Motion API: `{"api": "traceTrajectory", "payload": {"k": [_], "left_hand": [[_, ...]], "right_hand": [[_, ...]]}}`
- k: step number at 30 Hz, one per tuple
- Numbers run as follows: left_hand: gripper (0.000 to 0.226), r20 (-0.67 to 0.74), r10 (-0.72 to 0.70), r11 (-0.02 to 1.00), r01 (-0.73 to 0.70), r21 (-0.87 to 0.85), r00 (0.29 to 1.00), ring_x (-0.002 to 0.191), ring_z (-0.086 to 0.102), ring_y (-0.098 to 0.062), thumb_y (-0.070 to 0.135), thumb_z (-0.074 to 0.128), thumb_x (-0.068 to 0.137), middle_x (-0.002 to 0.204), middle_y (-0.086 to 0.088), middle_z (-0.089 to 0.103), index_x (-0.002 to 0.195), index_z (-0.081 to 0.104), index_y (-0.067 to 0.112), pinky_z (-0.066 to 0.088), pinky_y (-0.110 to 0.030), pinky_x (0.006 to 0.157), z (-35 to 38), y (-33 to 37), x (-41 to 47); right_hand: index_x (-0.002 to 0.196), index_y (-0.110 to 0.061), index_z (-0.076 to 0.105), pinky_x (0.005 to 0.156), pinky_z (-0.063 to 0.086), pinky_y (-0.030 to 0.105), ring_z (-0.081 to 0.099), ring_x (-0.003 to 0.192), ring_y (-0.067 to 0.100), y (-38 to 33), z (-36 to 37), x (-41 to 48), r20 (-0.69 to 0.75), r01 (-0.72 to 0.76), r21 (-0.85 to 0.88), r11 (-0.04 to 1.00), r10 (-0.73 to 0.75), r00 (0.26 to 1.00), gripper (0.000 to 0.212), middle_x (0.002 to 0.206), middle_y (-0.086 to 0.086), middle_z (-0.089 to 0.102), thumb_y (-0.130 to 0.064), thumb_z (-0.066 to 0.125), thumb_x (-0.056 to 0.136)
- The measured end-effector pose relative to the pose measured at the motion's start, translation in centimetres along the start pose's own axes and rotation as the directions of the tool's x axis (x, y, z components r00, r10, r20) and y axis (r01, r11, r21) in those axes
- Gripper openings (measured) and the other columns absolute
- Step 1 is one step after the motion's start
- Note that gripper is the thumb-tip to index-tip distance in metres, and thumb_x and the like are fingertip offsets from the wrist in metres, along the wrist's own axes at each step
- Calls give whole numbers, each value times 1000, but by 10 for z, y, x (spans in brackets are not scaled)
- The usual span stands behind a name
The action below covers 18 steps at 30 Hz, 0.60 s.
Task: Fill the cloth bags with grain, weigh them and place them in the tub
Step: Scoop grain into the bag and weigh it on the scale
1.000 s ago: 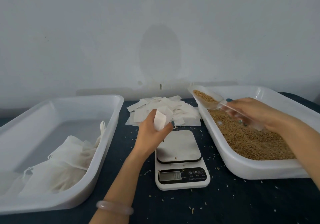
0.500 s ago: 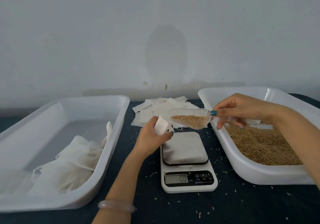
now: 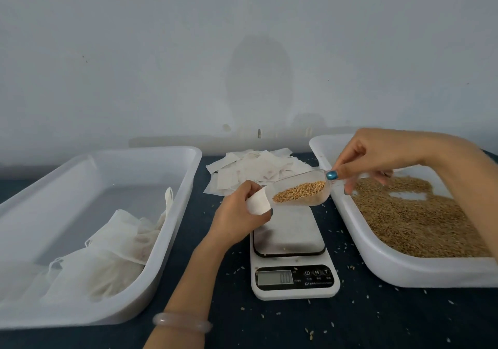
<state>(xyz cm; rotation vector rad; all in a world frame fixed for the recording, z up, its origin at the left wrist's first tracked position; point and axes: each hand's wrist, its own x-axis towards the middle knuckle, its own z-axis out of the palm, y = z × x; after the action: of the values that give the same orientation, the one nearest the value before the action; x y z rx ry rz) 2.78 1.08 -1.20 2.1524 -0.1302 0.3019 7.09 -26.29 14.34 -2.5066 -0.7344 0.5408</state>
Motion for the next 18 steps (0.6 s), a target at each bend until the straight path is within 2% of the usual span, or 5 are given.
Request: {"api": "traceTrajectory", "payload": {"k": [4,9,14,18], "left_hand": [[36,-4,35,999,-35,-18,999,92,61,-4,37,78,71,98,22,63,95,52,44,58,-37,71,1,5,0],[35,6,67,996,-67,-56,998,90,62,0,36,79,72,98,22,65,96,54,42,57,-30,69,1,7,0],[32,6,62,993,-61,-99,998,97,63,2,32,80,76,104,22,67,97,56,39,57,-25,76,1,6,2],[31,9,56,990,-55,-129,998,96,63,3,28,80,78,106,19,68,98,57,37,54,-17,73,0,6,1]], "right_hand": [[93,-31,79,41,38,16,55,42,11,-23,-13,-1,40,-23,-102,995,27,999,32,86,-7,77,-55,67,77],[85,-32,80,42,36,16,54,42,11,-47,-22,5,58,-79,-231,970,95,994,22,85,-8,77,-51,67,85],[87,-26,80,41,36,16,54,42,12,-60,-22,11,52,-122,-279,952,142,988,27,84,-7,77,-50,68,85],[87,-25,80,41,36,16,53,42,13,-66,-22,12,49,-138,-285,949,158,986,29,84,-6,77,-52,68,83]]}}
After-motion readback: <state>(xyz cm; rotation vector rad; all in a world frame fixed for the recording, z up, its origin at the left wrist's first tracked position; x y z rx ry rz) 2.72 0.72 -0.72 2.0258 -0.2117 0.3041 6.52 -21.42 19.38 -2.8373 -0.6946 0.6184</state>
